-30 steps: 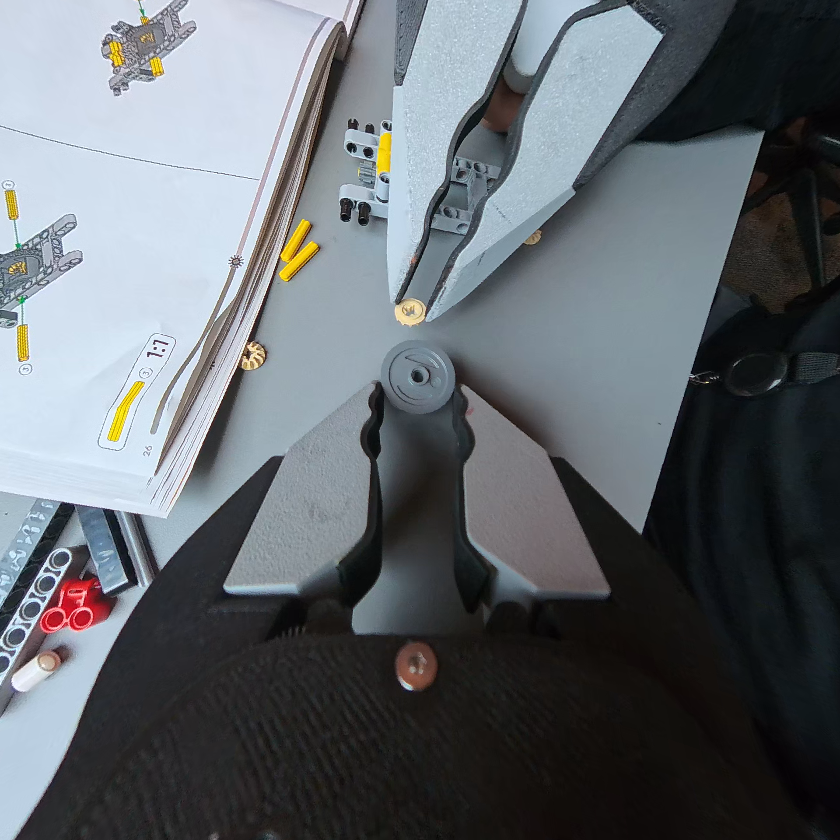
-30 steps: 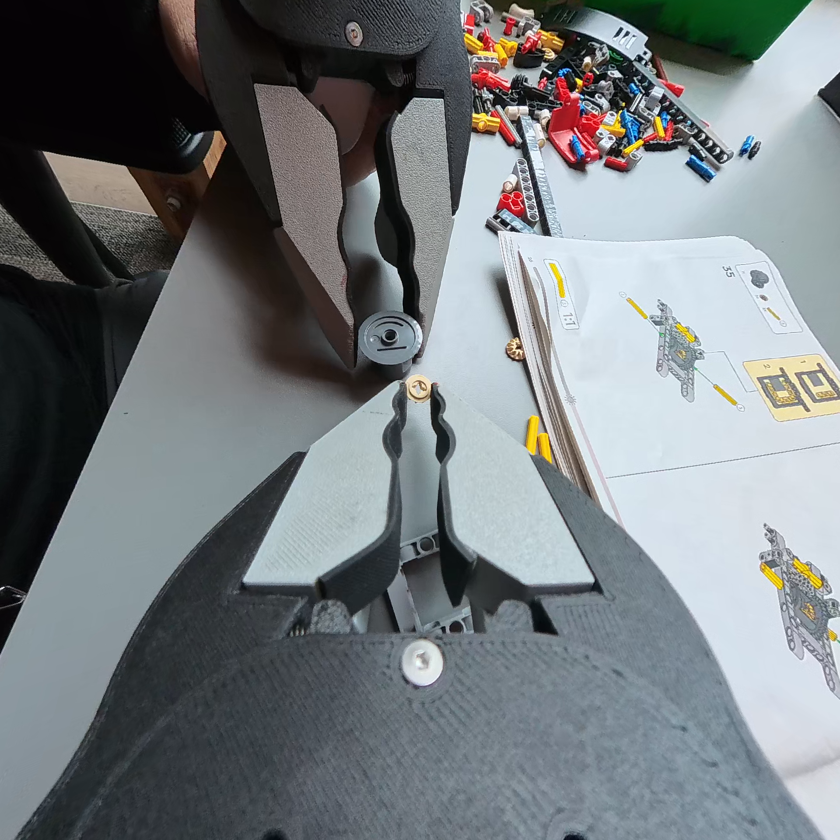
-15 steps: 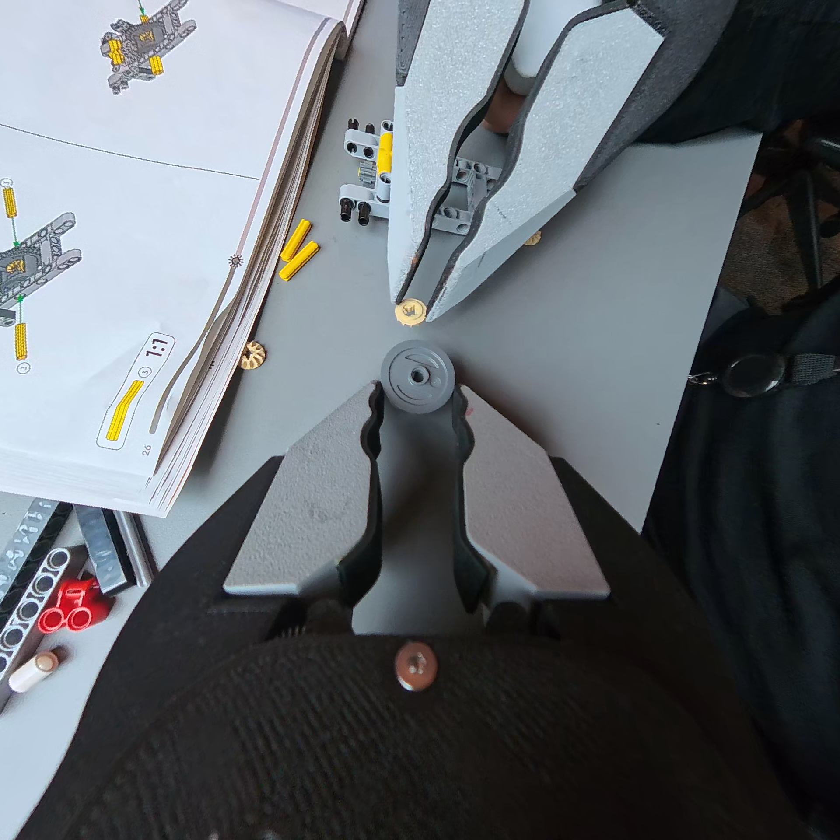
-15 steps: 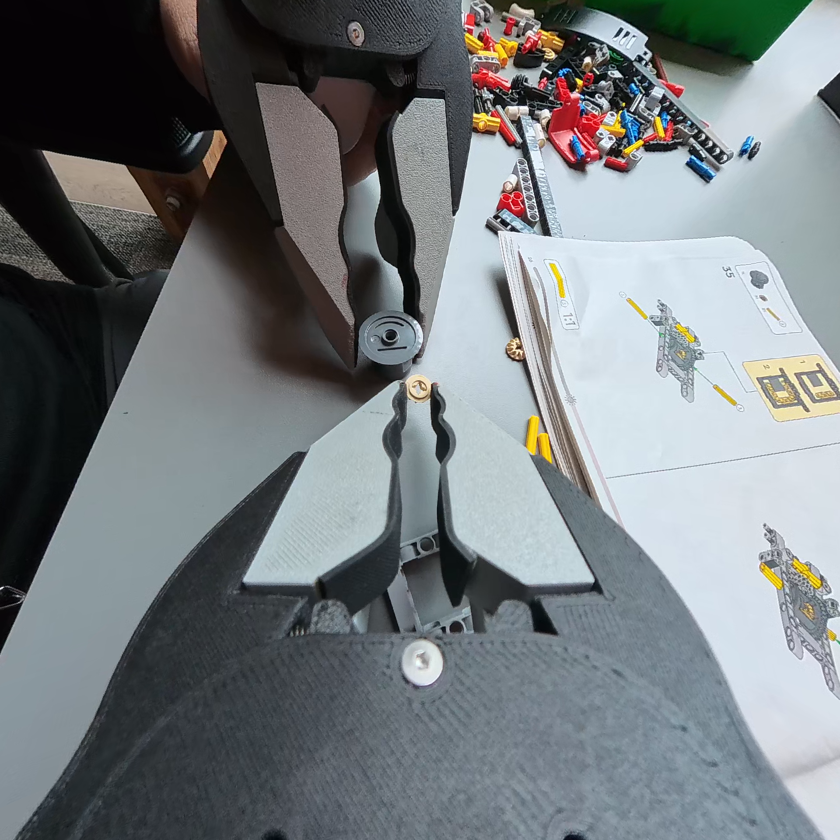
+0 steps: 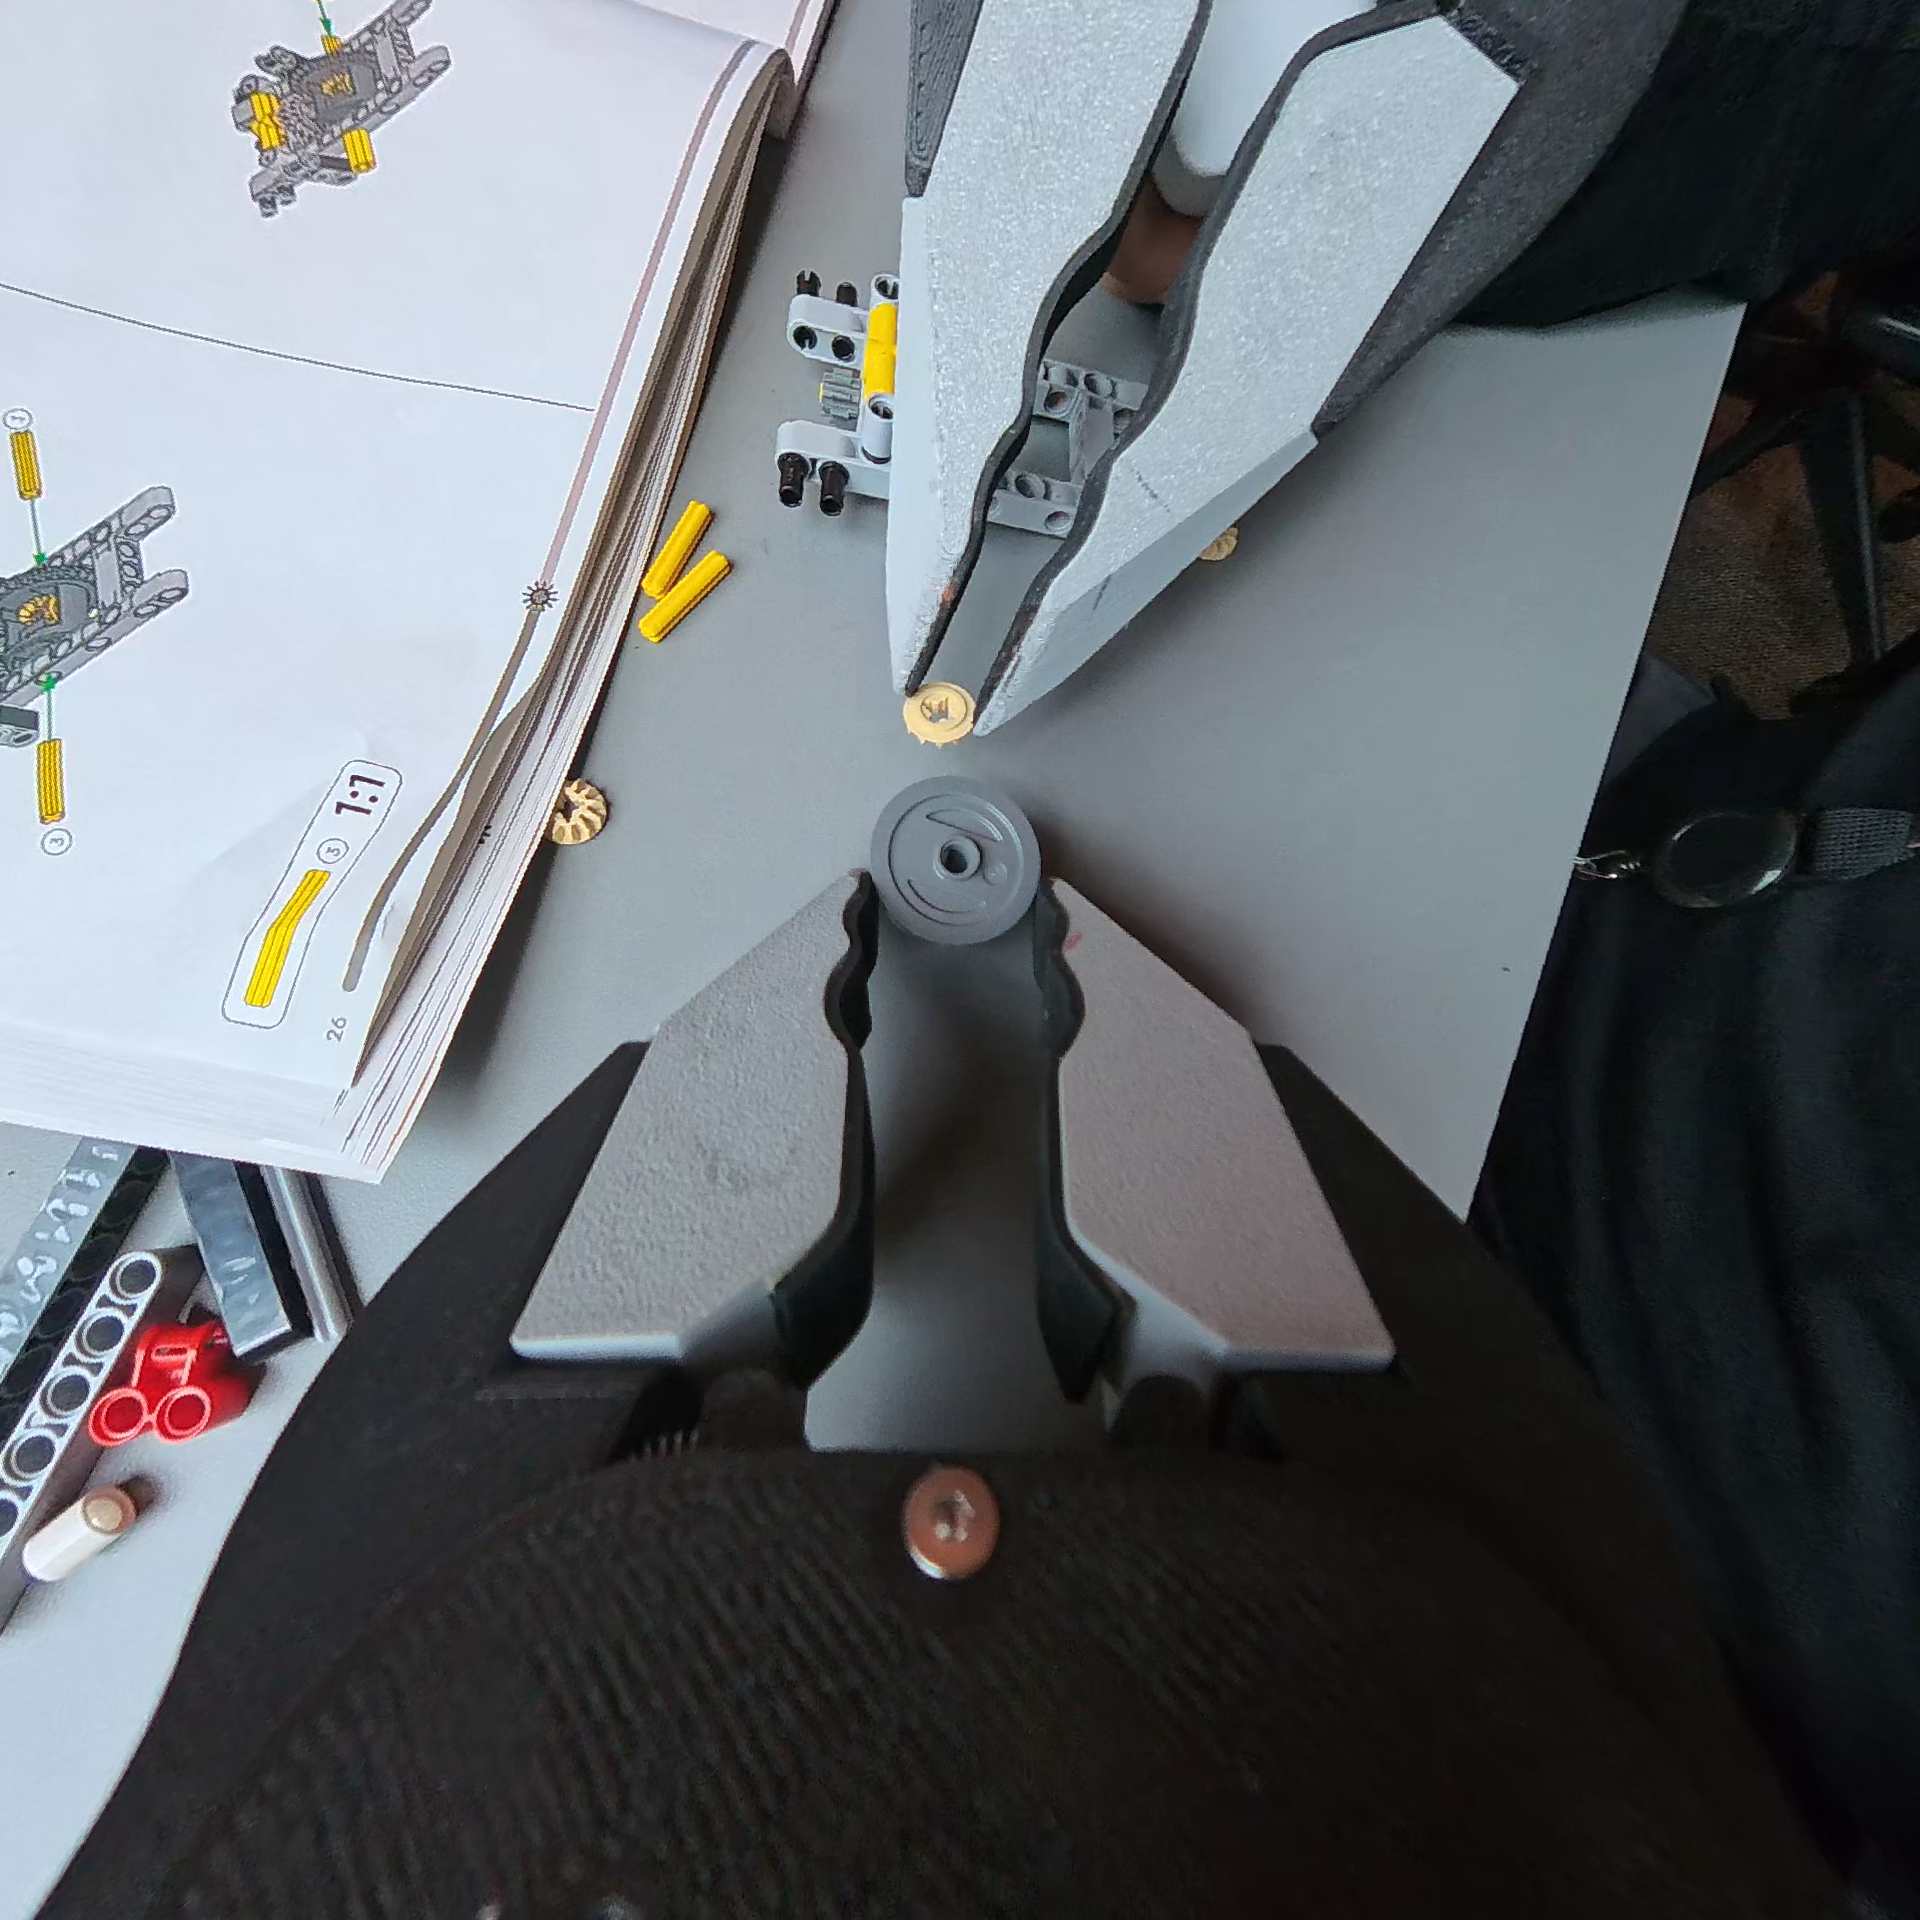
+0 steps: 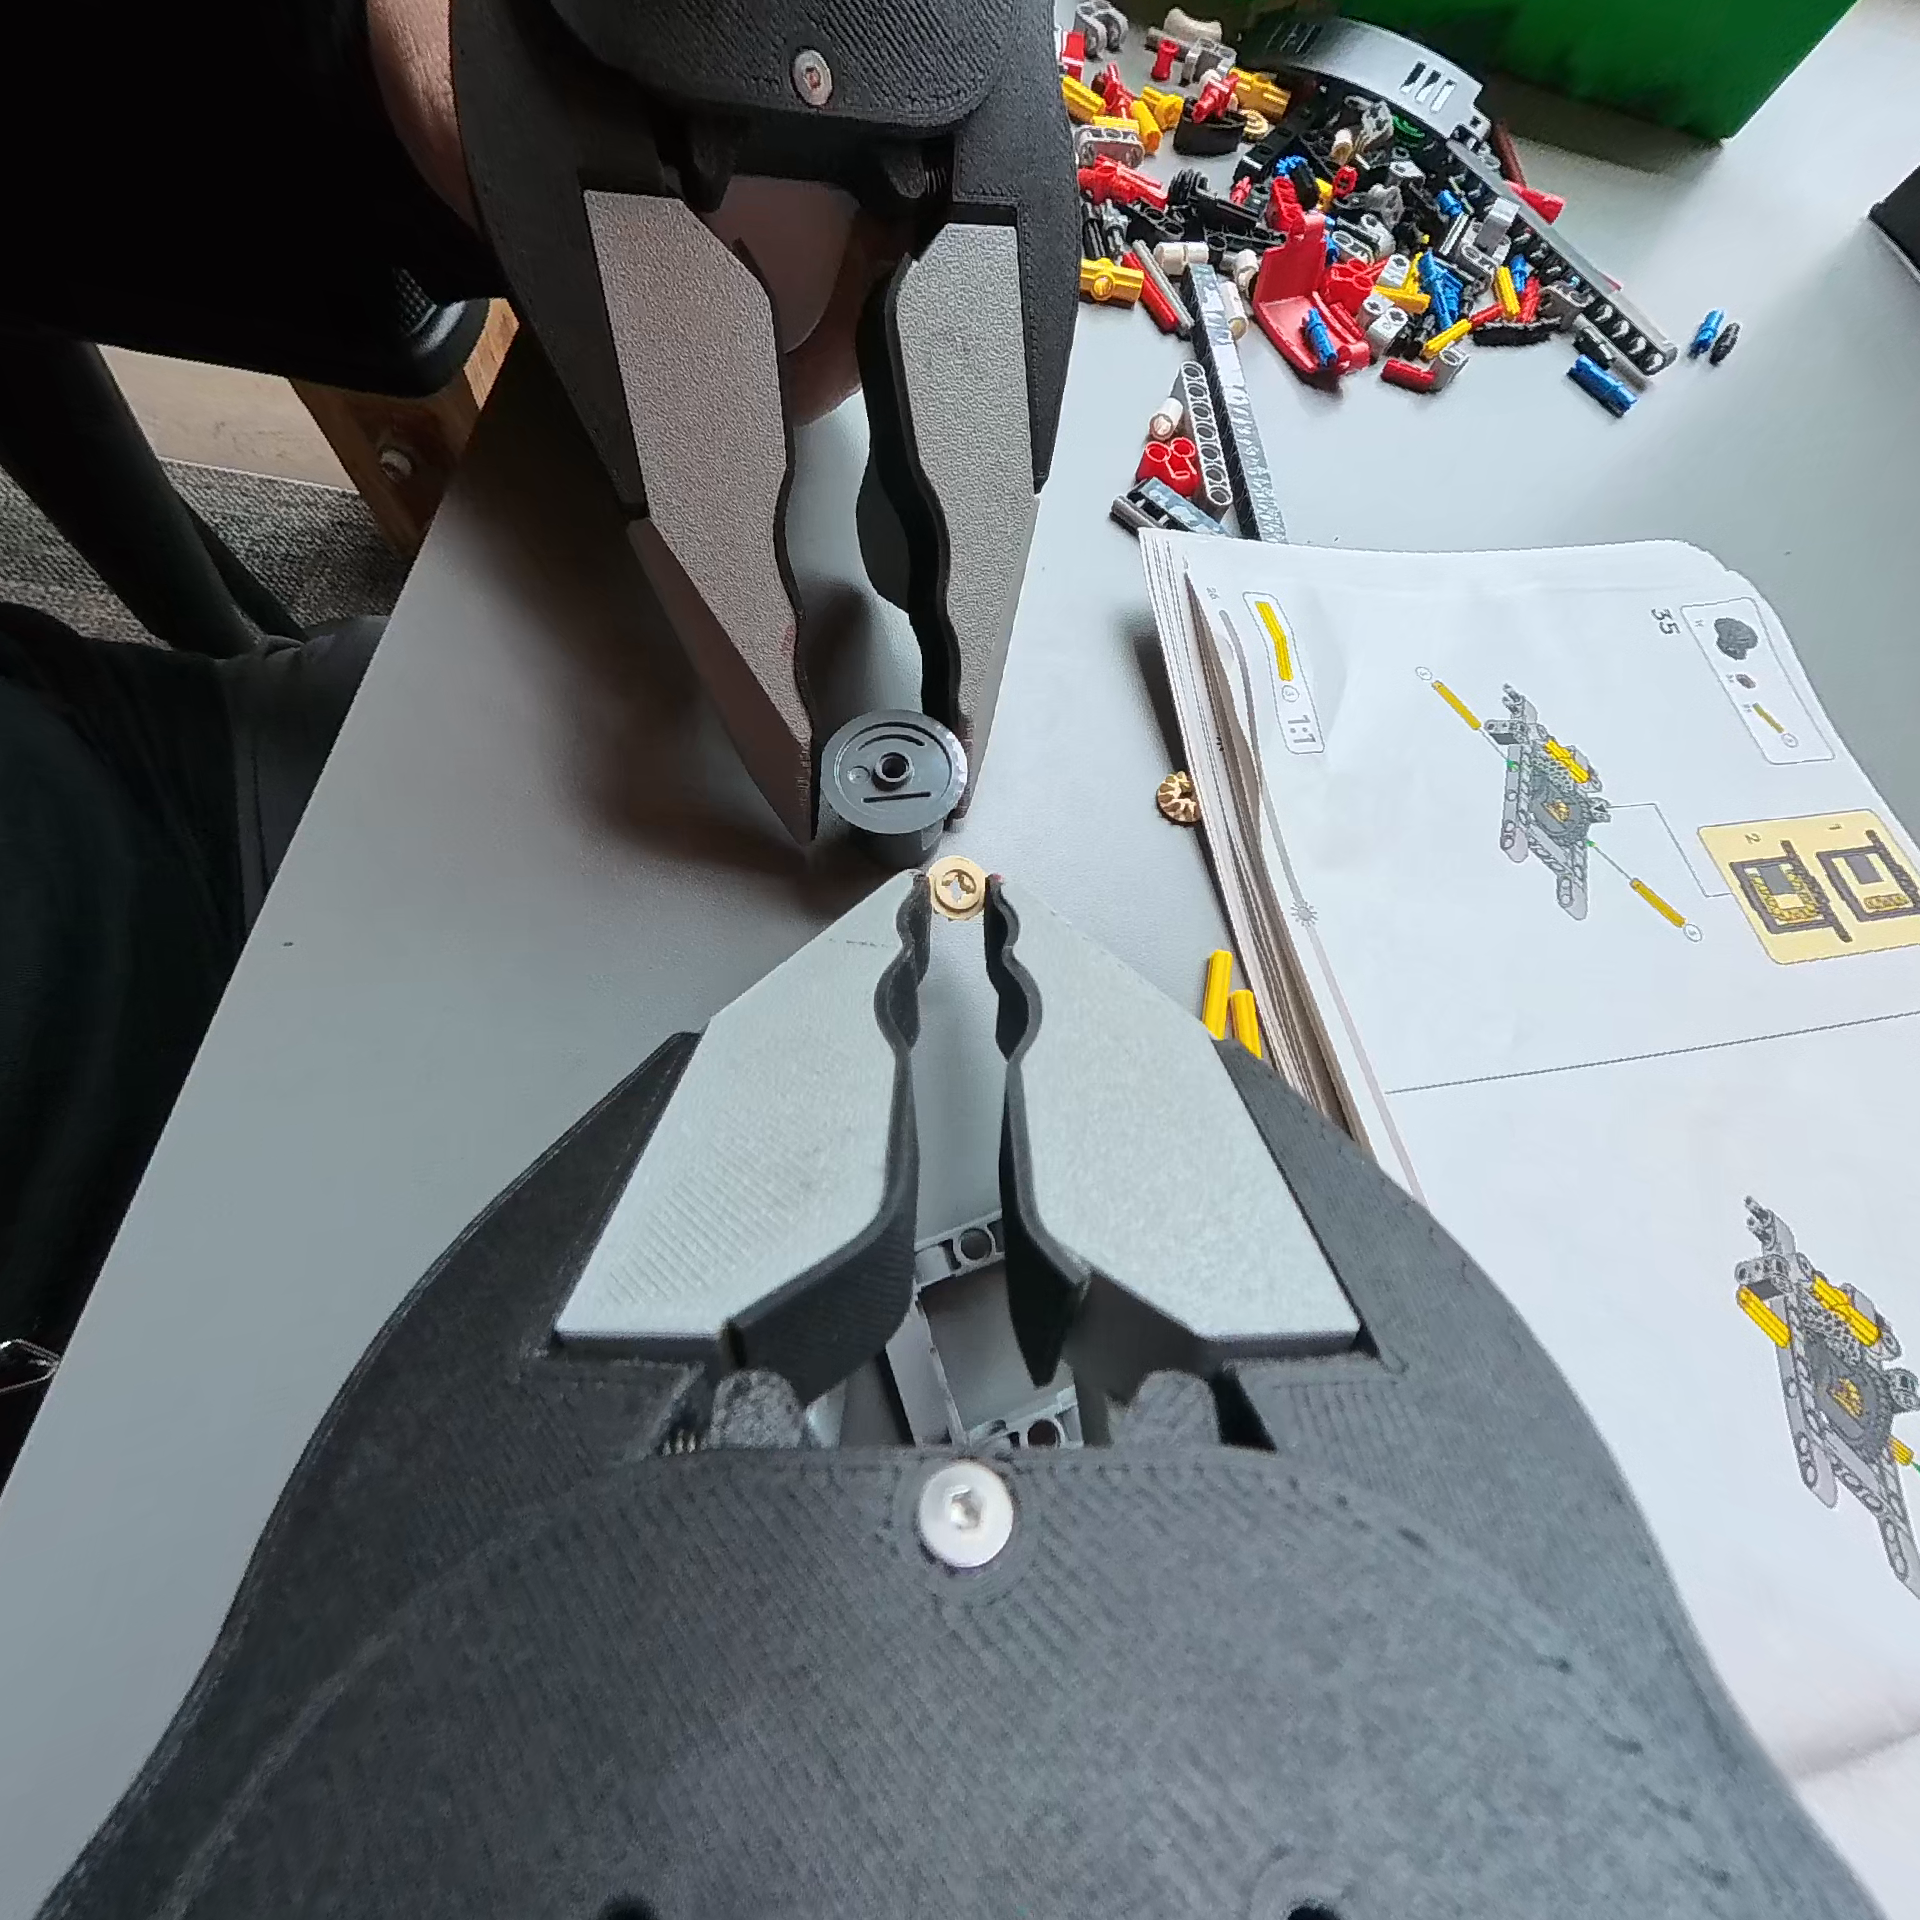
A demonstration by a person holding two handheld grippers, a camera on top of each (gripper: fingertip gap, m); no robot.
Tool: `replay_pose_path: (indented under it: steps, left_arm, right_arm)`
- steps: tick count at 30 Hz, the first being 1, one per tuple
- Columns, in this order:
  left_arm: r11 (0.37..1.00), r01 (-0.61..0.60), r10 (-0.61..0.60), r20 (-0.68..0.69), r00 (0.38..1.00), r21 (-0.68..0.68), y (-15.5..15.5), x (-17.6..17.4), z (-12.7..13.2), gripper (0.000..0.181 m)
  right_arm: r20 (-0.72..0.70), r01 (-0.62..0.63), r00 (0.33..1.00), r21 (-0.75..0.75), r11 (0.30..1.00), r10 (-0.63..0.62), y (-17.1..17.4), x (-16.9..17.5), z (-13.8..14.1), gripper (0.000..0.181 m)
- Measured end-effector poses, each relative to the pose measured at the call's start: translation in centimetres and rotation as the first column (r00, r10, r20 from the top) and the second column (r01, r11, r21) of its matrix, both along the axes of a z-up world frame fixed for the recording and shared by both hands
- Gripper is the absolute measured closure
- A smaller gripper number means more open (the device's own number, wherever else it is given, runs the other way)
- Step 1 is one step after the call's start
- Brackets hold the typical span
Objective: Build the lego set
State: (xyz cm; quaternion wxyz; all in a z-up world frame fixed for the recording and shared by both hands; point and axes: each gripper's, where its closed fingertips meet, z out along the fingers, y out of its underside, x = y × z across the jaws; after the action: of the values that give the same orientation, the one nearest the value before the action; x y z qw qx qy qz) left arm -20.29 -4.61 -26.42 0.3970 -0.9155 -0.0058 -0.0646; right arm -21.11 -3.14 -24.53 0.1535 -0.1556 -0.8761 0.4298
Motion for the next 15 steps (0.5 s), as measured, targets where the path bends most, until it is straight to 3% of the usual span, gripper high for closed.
replay_pose_path:
  steps: [15]
  left_arm:
    - [1.0,0.008,-0.008,0.021,1.0,0.002,-0.13,0.17,0.05,0.153]
  right_arm:
    - [-0.002,-0.002,1.0,0.005,1.0,0.002,-0.02,0.05,-0.05,0.174]
